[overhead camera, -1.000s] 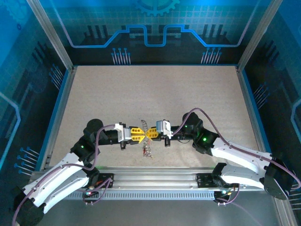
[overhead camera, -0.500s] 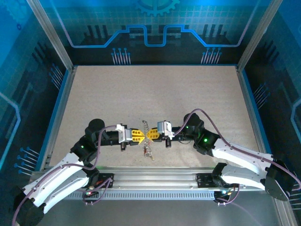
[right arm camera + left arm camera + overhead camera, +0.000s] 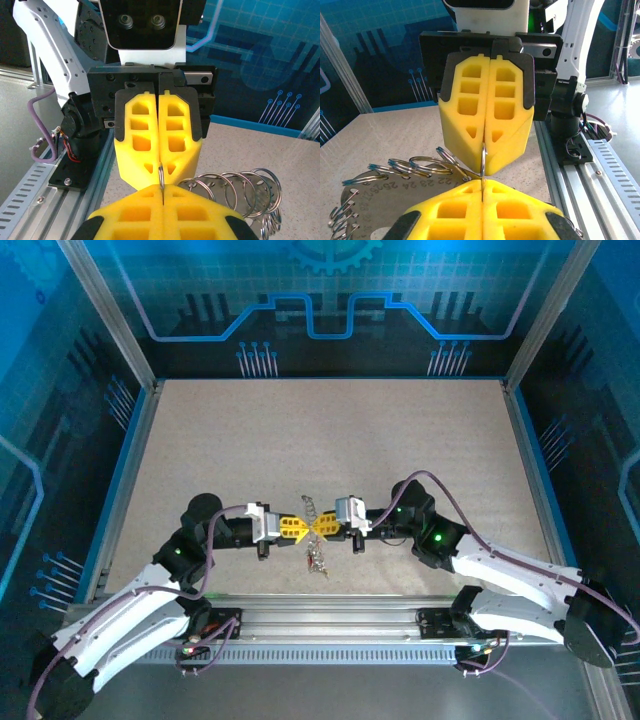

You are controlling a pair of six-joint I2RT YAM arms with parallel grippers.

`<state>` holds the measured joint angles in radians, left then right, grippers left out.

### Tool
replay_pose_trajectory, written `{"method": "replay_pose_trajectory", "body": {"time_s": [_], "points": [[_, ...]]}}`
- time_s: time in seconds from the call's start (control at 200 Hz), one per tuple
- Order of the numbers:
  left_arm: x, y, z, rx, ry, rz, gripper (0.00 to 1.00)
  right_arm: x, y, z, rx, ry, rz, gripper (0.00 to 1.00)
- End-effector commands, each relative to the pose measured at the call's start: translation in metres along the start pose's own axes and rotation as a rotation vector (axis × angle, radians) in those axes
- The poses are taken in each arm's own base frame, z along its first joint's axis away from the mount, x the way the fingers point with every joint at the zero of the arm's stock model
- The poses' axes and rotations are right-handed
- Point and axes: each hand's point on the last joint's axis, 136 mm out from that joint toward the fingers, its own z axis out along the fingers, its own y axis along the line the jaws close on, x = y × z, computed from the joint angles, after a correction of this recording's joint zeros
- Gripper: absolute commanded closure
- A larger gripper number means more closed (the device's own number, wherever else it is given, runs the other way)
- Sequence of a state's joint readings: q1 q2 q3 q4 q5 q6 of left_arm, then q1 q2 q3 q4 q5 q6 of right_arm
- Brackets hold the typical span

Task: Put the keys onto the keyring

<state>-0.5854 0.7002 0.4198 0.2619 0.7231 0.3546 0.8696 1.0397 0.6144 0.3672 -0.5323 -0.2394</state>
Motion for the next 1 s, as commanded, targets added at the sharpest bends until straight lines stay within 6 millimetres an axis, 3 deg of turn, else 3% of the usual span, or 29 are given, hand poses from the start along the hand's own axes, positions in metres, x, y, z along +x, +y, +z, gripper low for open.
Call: {"method": "replay_pose_trajectory", "body": {"time_s": [0.0,0.2,0.355,0.545,0.605,0.72,0.87,0.996], "points": [[-0.009,-0.006,0.002,0.04,-0.047,0.031,0.89,-0.011,-0.003,-0.003,0.008,-0.039,-0.034,1.0],[-0.009,-0.007,0.005,0.068,-0.053,0.028,0.88,-0.01,-0.003,-0.003,0.01,-0.035,-0.035,1.0],[-0.009,-0.009,0.006,0.086,-0.052,0.019,1.0,-0.008,-0.003,-0.003,0.01,-0.029,-0.034,1.0],[-0.013,-0.006,0.006,0.08,-0.031,0.011,1.0,0.001,-0.009,-0.003,0.051,0.002,-0.031,1.0],[-0.011,-0.005,0.006,0.075,-0.001,0.019,1.0,0.006,-0.015,-0.003,0.092,0.028,-0.029,0.86],[-0.004,0.001,0.004,0.042,0.081,0.018,1.0,0.017,-0.02,-0.006,0.126,0.07,-0.039,0.74],[0.008,0.014,0.0,-0.018,0.224,-0.033,1.0,0.03,-0.024,-0.011,0.159,0.107,-0.04,0.72],[0.025,0.021,-0.003,-0.06,0.322,-0.037,1.0,0.045,-0.041,-0.023,0.264,0.135,0.009,0.7]]}}
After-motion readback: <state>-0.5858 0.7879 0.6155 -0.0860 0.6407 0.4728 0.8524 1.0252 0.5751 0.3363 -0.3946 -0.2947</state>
